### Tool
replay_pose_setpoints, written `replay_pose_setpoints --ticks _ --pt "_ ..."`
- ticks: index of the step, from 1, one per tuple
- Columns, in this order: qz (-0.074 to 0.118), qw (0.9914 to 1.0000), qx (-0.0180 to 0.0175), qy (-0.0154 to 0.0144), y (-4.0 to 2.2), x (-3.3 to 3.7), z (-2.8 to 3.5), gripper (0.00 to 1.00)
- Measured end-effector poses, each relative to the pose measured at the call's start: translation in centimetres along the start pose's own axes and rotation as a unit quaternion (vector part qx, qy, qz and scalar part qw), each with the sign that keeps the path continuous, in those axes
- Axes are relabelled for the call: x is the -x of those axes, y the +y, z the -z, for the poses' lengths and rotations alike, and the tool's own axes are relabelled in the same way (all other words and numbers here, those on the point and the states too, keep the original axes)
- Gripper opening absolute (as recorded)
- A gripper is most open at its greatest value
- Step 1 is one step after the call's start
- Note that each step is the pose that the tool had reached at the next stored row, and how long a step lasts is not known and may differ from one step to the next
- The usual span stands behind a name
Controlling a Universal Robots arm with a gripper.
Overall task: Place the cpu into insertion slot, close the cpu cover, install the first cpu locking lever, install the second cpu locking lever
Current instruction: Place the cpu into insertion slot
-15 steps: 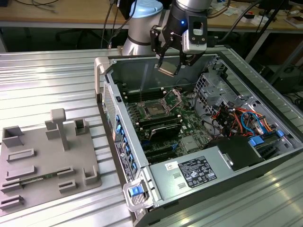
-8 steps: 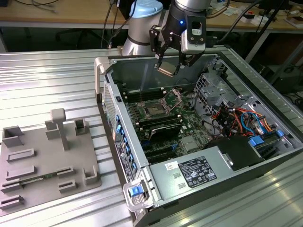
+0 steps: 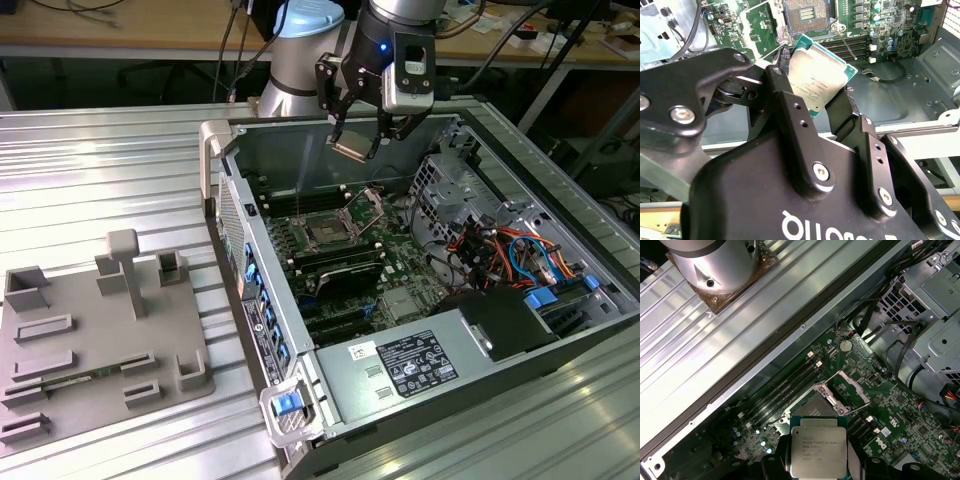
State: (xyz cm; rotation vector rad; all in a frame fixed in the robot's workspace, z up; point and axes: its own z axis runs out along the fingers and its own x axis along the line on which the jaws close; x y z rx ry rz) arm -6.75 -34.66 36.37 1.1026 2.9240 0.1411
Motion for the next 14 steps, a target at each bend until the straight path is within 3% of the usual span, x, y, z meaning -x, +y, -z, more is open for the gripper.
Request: replay_pose_setpoints --ticks 14 --pt "-0.033 0.99946 0.0006 -0.0029 -0.20 -0.22 -0.03 0.55"
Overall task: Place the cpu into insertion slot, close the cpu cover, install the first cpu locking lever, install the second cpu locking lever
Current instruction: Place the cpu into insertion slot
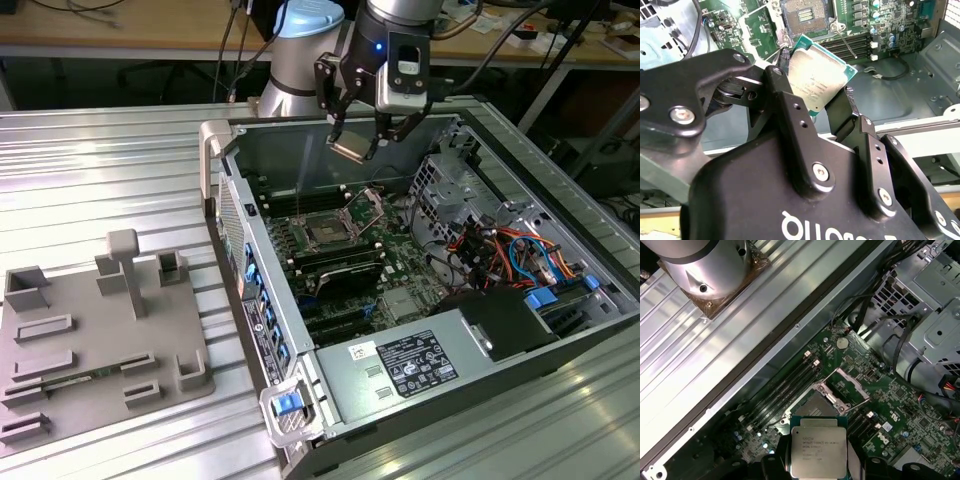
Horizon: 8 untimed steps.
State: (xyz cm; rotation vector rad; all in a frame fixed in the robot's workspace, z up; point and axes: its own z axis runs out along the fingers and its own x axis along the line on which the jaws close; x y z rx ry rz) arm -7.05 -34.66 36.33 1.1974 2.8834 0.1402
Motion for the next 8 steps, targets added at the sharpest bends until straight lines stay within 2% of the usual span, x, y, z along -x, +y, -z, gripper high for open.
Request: replay_pose_setpoints --ticks 8 --pt "-0.015 0.99989 0.0003 -0.0013 -0.09 -0.09 -0.04 0.55"
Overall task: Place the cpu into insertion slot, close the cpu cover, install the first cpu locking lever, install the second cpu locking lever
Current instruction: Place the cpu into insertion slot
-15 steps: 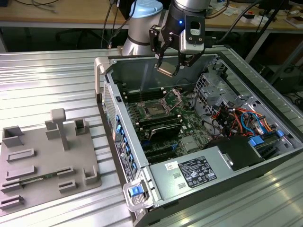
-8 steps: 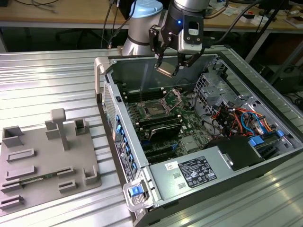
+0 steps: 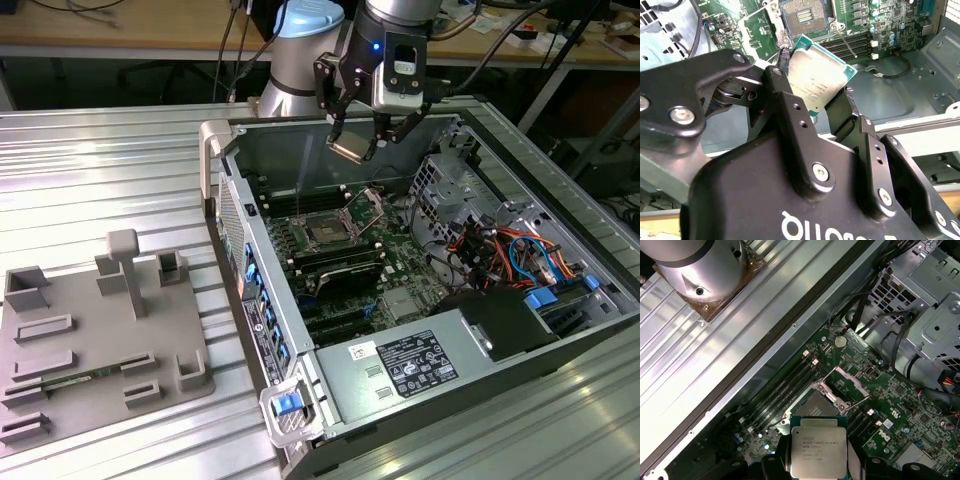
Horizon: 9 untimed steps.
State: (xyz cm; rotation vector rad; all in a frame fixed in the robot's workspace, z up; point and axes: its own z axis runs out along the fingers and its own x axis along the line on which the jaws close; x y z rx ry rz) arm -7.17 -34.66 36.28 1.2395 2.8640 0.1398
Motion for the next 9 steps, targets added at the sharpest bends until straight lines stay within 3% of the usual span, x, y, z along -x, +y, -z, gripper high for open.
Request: replay_pose_setpoints --ticks 9 --pt "-0.020 0.99979 0.0004 -0.0018 -0.12 -0.11 -0.06 0.55"
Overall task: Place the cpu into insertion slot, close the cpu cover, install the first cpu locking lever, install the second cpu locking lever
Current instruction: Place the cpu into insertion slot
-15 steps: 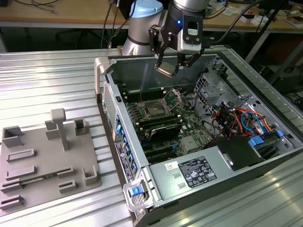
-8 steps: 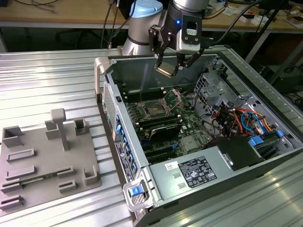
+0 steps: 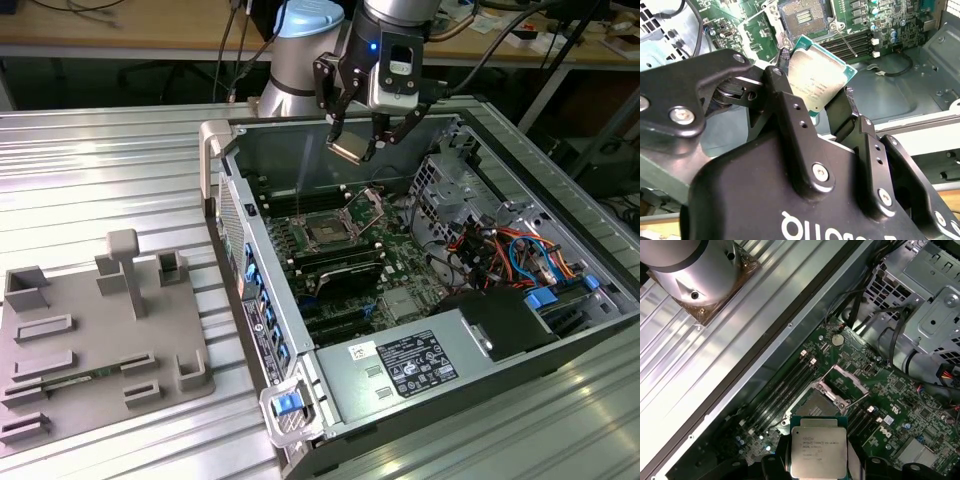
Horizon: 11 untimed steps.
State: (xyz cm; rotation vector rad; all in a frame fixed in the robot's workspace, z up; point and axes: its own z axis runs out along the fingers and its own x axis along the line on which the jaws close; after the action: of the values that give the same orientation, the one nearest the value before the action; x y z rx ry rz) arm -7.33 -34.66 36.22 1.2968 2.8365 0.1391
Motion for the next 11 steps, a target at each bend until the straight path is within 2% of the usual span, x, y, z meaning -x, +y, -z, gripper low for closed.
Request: replay_pose_setpoints --ticks 11 --pt "-0.027 0.99964 0.0005 -0.0024 -0.21 -0.17 -0.08 0.55"
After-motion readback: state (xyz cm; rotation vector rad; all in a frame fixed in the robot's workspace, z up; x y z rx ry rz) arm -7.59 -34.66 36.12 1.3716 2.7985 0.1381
